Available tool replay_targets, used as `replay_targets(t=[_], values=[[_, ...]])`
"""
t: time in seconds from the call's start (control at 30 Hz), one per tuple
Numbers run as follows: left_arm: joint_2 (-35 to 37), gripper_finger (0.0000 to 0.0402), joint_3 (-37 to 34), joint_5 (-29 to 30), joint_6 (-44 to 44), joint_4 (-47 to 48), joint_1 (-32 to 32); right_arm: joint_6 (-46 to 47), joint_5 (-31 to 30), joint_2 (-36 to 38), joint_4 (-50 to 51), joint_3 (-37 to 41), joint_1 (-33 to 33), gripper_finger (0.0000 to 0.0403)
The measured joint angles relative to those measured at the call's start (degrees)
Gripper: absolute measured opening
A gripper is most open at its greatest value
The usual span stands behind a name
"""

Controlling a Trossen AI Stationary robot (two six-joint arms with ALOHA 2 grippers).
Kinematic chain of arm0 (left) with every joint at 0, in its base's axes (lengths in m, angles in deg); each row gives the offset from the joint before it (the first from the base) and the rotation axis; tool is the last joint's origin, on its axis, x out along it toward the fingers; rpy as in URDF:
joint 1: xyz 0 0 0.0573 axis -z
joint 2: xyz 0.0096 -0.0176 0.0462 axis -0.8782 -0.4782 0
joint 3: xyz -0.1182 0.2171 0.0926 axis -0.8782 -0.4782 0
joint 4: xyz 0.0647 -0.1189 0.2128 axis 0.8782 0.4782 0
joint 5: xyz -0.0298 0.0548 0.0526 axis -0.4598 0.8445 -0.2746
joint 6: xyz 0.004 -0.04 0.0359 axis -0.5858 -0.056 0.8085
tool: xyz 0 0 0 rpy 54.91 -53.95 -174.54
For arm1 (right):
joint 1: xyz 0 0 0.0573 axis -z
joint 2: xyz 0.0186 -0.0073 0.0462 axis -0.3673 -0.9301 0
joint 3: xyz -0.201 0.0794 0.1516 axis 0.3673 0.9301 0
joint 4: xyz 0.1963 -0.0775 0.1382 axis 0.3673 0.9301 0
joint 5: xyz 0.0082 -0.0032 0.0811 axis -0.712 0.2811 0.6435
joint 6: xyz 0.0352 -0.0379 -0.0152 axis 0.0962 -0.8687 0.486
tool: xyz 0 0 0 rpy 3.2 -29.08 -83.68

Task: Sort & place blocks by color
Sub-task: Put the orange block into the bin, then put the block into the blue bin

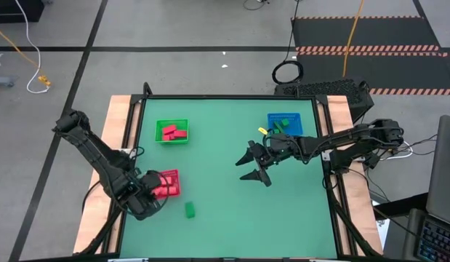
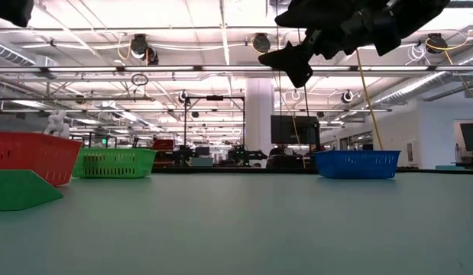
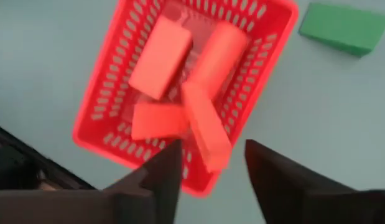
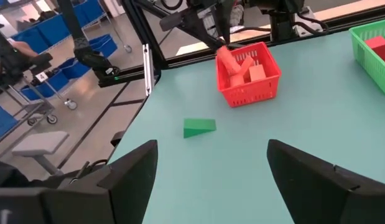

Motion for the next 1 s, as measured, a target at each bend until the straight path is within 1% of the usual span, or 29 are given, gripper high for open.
replay_targets(t=[0.13,0.23,0.33,0.43,0.5,0.57,0.6,0.7,0.8,0.9,1.0], values=[[0.0,0.0228,0.0,-1.86,-1.51,0.25,-0.01,1.2,0.01,0.0,0.0,0.0,0.0,0.0293],[0.0,0.0255,0.0,-1.87,-1.26,0.26,-0.51,1.66,0.02,0.0,0.02,0.0,0.0,0.0293],[0.0,0.0267,0.0,-1.41,0.48,-0.28,-1.99,1.61,0.02,0.0,0.02,0.0,0.0,0.0293],[0.0,0.0264,0.0,1.29,5.43,-3.88,-4.06,1.54,0.02,0.0,0.0,0.0,0.0,0.0293],[0.0,0.0255,0.0,4.55,11.5,-8.92,-5.56,1.34,0.02,-0.02,0.0,0.0,0.0,0.0293],[0.0,0.0243,0.0,8.05,19.22,-15.03,-6.82,0.72,0.02,-0.02,0.0,0.0,0.0,0.0293],[0.0,0.0236,0.0,8.84,23.57,-18.4,-7.29,0.24,0.02,-0.02,0.0,0.0,0.0,0.0293],[-1.02,0.0218,0.0,8.43,36.08,-28.24,-7.95,-0.44,0.02,-0.02,0.14,0.0,0.0,0.0293],[-3.14,0.0203,0.02,7.71,51.05,-35.26,-7.21,-0.46,0.02,-0.02,0.46,0.02,0.0,0.0293],[-6.17,0.0195,0.02,7.17,64.86,-37.19,-5.88,-0.46,0.01,-0.02,0.45,0.02,0.0,0.0293],[-9.02,0.0195,0.02,7.13,74.47,-36.03,-5.19,-0.12,-0.01,-0.02,0.8,0.02,-0.04,0.0293]])
